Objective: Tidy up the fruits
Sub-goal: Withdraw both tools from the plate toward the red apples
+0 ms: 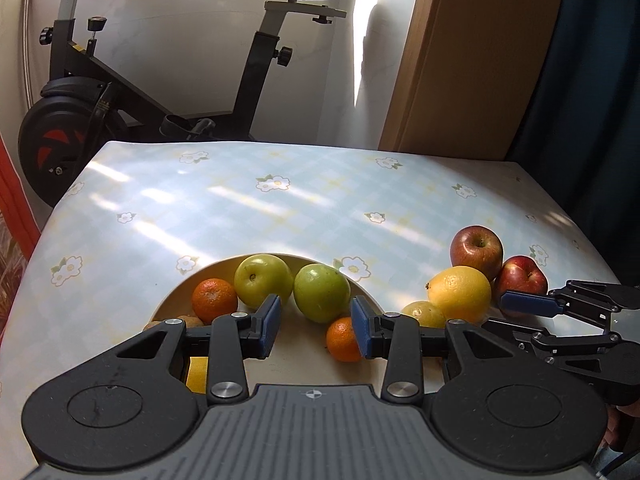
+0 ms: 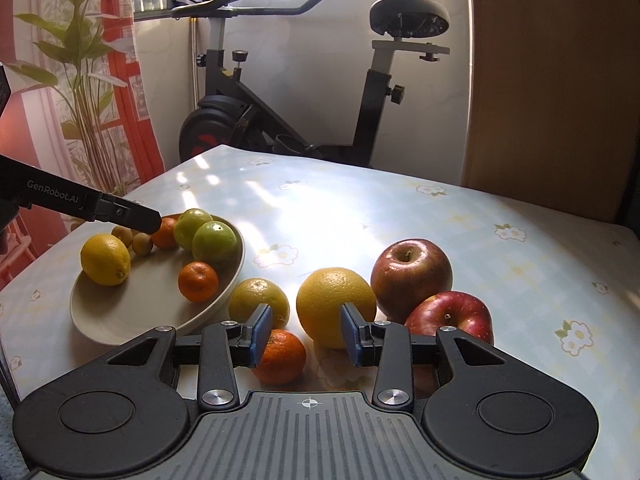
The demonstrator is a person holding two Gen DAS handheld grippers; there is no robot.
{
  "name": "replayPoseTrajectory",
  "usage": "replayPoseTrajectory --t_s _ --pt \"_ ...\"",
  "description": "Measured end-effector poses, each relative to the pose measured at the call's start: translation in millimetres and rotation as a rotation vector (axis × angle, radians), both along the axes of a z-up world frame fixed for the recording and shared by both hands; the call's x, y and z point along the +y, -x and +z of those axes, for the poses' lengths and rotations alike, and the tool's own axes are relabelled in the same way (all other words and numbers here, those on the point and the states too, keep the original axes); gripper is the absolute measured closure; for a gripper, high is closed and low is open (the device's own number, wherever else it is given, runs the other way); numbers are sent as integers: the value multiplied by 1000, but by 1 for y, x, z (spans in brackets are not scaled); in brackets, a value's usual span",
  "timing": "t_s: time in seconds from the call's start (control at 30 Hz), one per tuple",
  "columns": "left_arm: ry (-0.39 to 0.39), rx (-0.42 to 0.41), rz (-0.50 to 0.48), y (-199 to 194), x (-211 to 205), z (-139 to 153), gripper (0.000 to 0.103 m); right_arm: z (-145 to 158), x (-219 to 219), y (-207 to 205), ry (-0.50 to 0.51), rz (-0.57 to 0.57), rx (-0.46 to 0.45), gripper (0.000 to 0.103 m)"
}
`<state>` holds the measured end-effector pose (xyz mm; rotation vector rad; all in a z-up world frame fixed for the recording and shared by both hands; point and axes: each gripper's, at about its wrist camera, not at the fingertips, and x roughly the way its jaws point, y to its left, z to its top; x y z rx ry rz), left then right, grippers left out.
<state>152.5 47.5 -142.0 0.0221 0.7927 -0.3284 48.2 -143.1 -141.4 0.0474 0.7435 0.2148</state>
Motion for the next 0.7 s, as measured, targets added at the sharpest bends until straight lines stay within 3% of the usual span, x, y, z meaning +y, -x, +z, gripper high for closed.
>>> replayPoseTrajectory --t_s 0.33,0.5,0.7 --pt "1 6 -17 -2 -9 0 62 6 -22 7 8 -58 -19 67" --pt "16 13 -29 -6 -21 0 62 8 -39 12 36 -101 -39 57" --pt "43 26 -61 -10 -43 -2 62 1 -57 19 59 -147 -47 55"
